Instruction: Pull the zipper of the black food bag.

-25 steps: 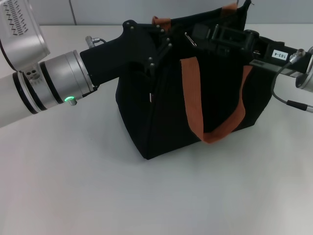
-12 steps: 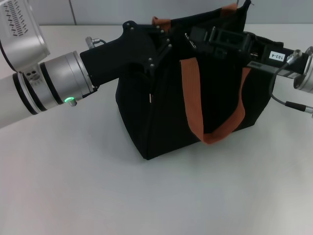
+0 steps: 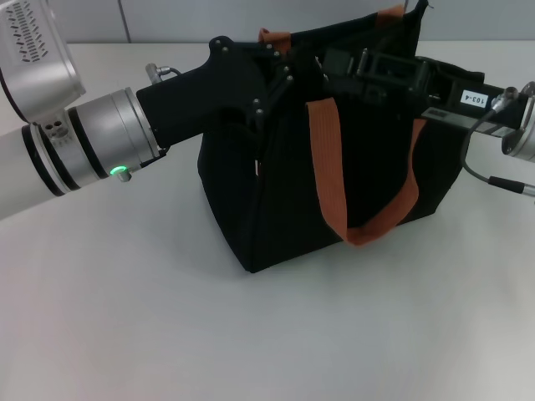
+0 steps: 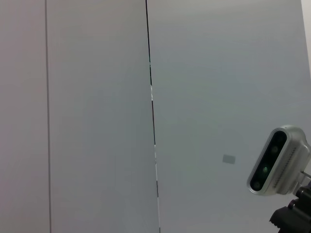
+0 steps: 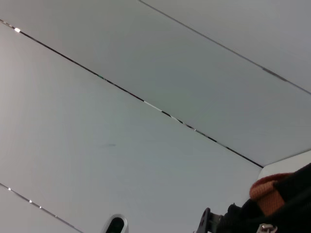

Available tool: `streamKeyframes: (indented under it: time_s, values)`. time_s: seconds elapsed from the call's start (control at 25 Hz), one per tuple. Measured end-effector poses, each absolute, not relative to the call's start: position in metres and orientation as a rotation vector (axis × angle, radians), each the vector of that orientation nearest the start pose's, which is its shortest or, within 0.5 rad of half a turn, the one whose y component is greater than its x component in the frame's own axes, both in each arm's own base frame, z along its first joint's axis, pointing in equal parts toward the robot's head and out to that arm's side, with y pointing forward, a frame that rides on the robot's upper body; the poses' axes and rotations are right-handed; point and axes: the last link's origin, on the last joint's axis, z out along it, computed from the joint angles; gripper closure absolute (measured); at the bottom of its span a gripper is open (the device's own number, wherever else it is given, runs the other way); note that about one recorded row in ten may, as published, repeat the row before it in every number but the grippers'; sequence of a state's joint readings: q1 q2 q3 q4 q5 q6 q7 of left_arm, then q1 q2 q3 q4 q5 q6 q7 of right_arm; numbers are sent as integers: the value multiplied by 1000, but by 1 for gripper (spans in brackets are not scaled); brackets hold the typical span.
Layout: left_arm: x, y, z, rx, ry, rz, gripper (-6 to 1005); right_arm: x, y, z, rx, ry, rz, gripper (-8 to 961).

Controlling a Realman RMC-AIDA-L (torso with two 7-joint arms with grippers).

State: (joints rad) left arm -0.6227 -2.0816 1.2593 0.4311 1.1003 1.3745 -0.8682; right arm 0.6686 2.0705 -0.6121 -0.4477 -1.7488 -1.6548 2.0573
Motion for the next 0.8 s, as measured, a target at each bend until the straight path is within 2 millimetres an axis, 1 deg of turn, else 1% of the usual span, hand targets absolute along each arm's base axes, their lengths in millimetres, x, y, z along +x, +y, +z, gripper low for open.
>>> streamKeyframes:
  time_s: [0.32,0.52,0.8]
  values:
    - [-177,359,-39,-2486,-107,-1128,972,205,356,-1,-2432,1661,1360,320]
    - [-177,360,-39,-2476,-114,-1133,972,200,356,-2,-2471,1640,1357,320]
    - [-177,361,-38,-2470,-105,-1128,972,200,357,-1,-2463,1637,1358,320]
